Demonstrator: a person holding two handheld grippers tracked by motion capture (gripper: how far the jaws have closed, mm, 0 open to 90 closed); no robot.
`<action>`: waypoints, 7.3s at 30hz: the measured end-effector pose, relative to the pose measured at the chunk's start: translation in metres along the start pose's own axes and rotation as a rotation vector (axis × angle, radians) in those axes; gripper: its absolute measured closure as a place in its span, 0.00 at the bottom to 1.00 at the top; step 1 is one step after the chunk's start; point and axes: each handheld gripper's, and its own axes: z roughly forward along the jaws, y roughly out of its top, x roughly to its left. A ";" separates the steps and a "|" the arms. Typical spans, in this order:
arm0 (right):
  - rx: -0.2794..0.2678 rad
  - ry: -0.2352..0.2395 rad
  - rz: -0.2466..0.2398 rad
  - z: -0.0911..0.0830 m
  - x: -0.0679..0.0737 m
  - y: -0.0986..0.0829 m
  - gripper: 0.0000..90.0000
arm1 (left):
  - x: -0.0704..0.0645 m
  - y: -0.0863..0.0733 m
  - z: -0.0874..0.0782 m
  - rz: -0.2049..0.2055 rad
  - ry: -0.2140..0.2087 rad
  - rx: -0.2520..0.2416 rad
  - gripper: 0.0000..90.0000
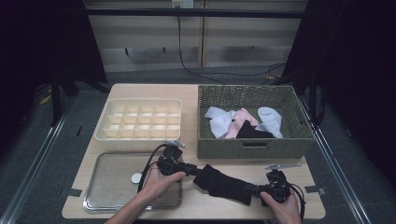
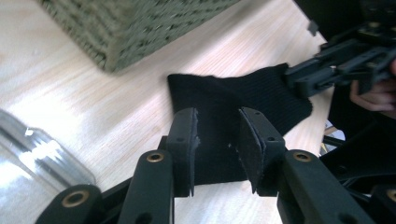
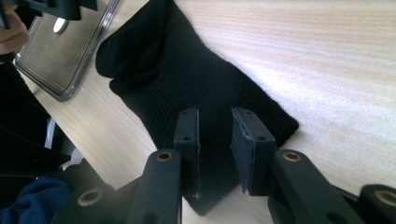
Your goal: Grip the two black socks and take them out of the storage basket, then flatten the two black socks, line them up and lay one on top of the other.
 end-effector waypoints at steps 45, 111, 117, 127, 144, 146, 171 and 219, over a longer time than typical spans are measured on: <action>-0.030 -0.035 0.003 -0.003 -0.013 0.005 0.78 | -0.021 0.009 0.038 0.055 -0.045 0.049 0.94; -0.119 -0.090 0.030 -0.039 -0.033 -0.001 0.68 | 0.000 -0.019 0.000 0.019 0.031 0.070 0.58; -0.121 -0.079 0.029 -0.038 -0.030 0.002 0.66 | 0.003 -0.021 -0.027 0.029 0.075 0.009 0.52; -0.142 -0.072 0.016 -0.038 -0.021 0.009 0.59 | 0.005 -0.039 -0.058 0.061 0.126 -0.044 0.46; -0.176 -0.027 -0.023 -0.049 -0.004 0.025 0.51 | 0.021 -0.058 -0.082 0.075 0.190 -0.110 0.36; -0.176 -0.028 -0.024 -0.051 -0.003 0.027 0.51 | 0.022 -0.058 -0.083 0.082 0.185 -0.110 0.34; -0.223 -0.015 -0.104 -0.079 0.022 0.088 0.52 | 0.033 -0.062 -0.086 0.032 0.203 -0.125 0.36; -0.090 -0.136 -0.037 -0.023 -0.024 0.209 0.58 | 0.036 -0.063 -0.090 0.038 0.203 -0.128 0.36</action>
